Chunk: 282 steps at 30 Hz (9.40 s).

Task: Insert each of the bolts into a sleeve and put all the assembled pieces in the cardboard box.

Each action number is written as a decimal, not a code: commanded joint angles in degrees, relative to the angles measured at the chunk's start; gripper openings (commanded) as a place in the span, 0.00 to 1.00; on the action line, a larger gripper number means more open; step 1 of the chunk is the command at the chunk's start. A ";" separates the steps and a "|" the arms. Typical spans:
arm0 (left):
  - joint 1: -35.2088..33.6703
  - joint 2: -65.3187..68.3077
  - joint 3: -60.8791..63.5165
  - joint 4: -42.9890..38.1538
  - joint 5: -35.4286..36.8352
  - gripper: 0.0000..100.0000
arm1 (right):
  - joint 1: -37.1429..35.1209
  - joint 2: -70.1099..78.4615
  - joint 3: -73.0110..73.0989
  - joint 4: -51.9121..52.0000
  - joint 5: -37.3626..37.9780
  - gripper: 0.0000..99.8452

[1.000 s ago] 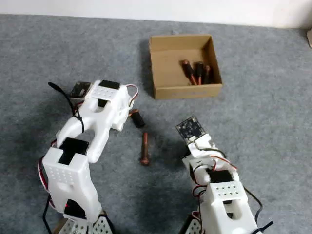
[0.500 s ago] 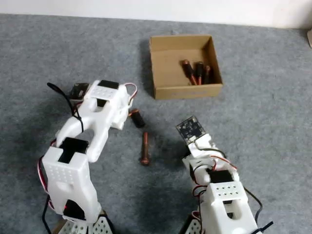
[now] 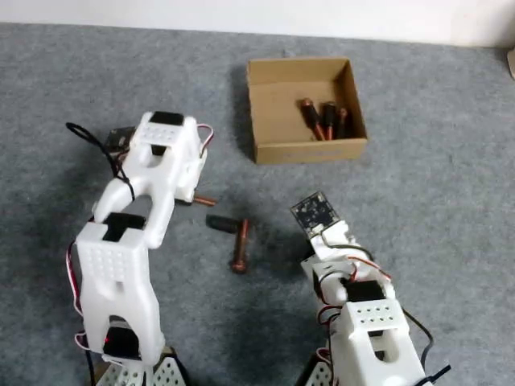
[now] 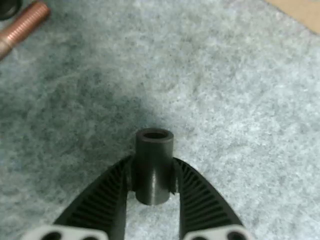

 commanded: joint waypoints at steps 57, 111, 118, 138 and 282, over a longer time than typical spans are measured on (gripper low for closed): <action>29.85 -98.24 72.48 -63.21 -88.53 0.01 | -21.23 -48.84 -2.24 15.69 -13.98 0.01; 33.10 -117.67 86.11 -61.01 -63.74 0.01 | -17.89 -48.84 -0.84 15.69 -14.07 0.01; 39.69 -117.58 84.70 -59.43 -63.38 0.01 | -18.15 -48.84 -0.84 14.55 -17.67 0.01; 34.95 -117.05 83.65 -62.68 -63.47 0.01 | -22.37 -48.84 0.04 14.64 -17.67 0.01; 36.09 -117.58 97.01 -59.34 -87.38 0.27 | -19.21 -48.84 -4.18 12.00 -17.58 0.01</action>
